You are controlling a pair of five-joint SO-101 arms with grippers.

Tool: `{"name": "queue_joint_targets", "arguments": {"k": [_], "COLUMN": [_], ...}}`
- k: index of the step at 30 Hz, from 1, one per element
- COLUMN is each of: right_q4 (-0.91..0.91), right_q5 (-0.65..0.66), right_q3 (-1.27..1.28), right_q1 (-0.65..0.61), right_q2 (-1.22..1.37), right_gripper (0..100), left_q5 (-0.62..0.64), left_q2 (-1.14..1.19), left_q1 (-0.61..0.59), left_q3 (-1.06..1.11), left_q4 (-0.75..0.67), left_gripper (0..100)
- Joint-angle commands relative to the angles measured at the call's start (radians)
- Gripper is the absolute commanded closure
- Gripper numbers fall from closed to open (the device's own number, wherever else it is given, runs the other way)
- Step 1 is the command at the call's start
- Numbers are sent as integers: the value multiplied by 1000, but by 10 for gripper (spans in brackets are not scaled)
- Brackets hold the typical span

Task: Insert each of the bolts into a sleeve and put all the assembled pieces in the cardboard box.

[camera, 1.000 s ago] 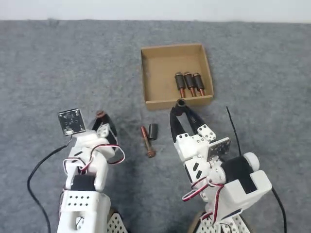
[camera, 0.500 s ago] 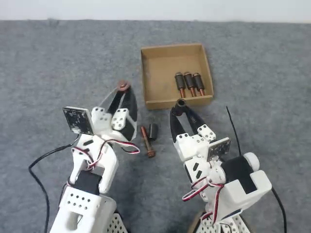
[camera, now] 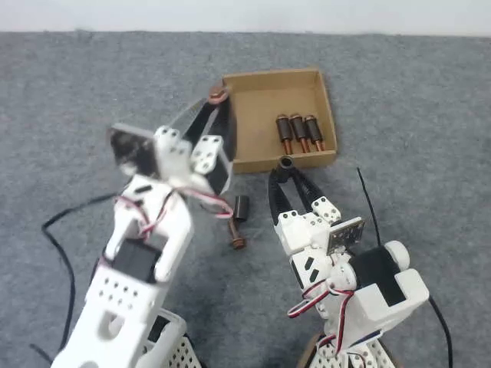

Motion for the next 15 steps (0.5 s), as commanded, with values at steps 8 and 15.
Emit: {"name": "queue_joint_targets", "arguments": {"k": [8,15], "right_q4": [111,128], "right_q5": [21,21], "right_q3": [26,26], "right_q1": [-104,-113], "right_q2": [-47,-47], "right_gripper": [992,992], "left_q5": [-34,-35], "left_q2": [80,80], "left_q1": [127,152], "left_q3": [-39,99], "left_q4": [-3,-114], "left_gripper": [987,987]}}
